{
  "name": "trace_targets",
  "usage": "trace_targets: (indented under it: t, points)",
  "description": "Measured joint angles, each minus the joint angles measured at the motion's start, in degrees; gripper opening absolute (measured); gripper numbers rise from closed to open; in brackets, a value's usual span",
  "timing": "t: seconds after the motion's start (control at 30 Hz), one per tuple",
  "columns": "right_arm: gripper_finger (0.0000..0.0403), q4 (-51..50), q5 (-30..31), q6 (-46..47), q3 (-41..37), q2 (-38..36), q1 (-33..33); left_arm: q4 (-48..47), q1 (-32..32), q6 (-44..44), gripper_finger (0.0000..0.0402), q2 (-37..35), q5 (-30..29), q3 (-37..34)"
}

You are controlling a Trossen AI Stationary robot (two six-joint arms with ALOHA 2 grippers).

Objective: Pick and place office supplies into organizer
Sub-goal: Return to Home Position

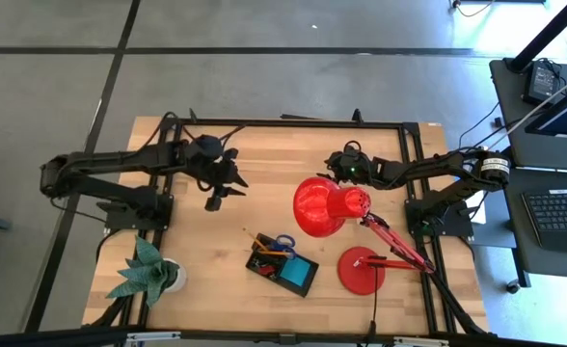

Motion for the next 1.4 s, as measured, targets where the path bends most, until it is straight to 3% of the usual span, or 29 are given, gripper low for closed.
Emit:
trace_targets:
  t: [0.17,0.3,0.47,0.73,1.0,1.2,1.4]
  points:
    - [0.0260,0.1,0.2,-3.1,0.0,0.0,0.0,12.4,4.0,0.2,0.0108,-1.9,2.4,-10.8]
    - [0.0260,7.4,-3.5,-7.2,-1.1,0.0,0.0,22.1,8.5,-0.2,0.0105,-2.6,10.2,-17.6]
    - [0.0260,23.1,-6.7,-7.5,-8.7,-0.5,-1.0,22.4,15.6,-0.3,0.0099,-5.3,12.3,-21.1]
    - [0.0260,31.1,-5.8,-4.0,-19.4,-7.2,-5.3,21.0,27.5,3.2,0.0090,-13.6,22.0,-24.4]
    - [0.0260,32.0,-5.8,-4.2,-25.9,-20.5,-8.2,22.5,37.4,5.0,0.0074,-23.5,28.2,-29.9]
    - [0.0260,31.6,-5.8,-4.2,-30.1,-29.3,-9.5,23.1,42.3,3.0,0.0060,-29.3,28.6,-30.5]
    - [0.0260,24.9,-5.8,-3.8,-30.2,-36.2,-9.5,23.7,44.3,-1.6,0.0051,-34.0,28.4,-30.5]
